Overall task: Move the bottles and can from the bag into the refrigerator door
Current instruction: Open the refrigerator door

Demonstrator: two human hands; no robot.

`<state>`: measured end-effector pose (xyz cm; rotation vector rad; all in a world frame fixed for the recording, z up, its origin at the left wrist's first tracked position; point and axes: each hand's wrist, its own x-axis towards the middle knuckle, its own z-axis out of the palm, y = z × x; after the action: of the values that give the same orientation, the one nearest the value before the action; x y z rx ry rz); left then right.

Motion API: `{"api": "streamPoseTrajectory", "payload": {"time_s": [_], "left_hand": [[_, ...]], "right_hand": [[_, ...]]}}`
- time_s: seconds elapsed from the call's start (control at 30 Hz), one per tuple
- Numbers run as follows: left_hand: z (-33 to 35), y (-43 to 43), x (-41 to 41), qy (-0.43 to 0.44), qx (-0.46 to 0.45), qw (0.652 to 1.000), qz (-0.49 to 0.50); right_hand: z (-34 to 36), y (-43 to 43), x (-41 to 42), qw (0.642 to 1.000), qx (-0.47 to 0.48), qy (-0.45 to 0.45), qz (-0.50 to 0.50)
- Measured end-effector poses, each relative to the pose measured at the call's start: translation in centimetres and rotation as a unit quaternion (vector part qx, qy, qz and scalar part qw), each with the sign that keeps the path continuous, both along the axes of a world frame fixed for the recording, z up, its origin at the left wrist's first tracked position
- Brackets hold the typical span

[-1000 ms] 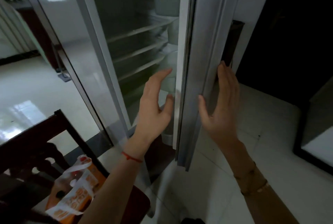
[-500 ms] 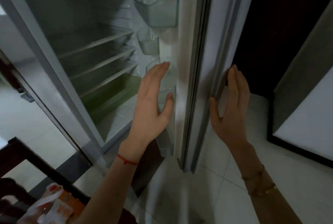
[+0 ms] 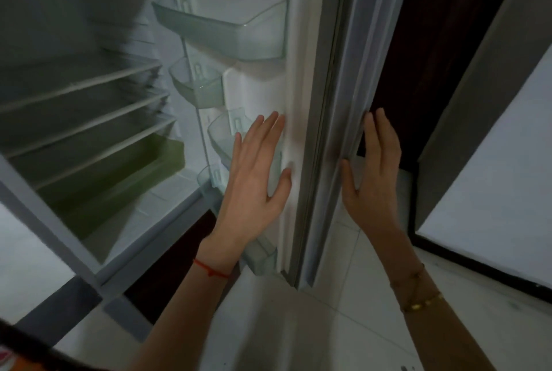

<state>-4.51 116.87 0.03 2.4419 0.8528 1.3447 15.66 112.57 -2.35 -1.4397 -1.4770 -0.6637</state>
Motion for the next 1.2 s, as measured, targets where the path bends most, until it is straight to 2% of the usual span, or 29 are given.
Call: {"api": "streamPoseTrajectory", "payload": {"time_s": [0.17, 0.37, 0.7, 1.2], "left_hand": [[-0.5, 1.0, 4.8, 0.006, 0.003, 1.000, 0.011], [-1.3, 2.0, 9.4, 0.011, -0.002, 0.999, 0.030], [-2.8, 5.3, 15.8, 0.074, 0.005, 0.995, 0.067], [-4.3, 11.0, 22.5, 0.144, 0.007, 0.984, 0.106]], "right_hand": [[0.1, 1.6, 5.0, 0.998, -0.016, -0.052, -0.027], [0.1, 3.8, 10.1, 0.999, -0.022, -0.040, -0.028], [0.3, 7.7, 16.1, 0.998, -0.046, 0.030, 0.006], [1.3, 15.6, 23.3, 0.990, -0.102, 0.096, -0.009]]}}
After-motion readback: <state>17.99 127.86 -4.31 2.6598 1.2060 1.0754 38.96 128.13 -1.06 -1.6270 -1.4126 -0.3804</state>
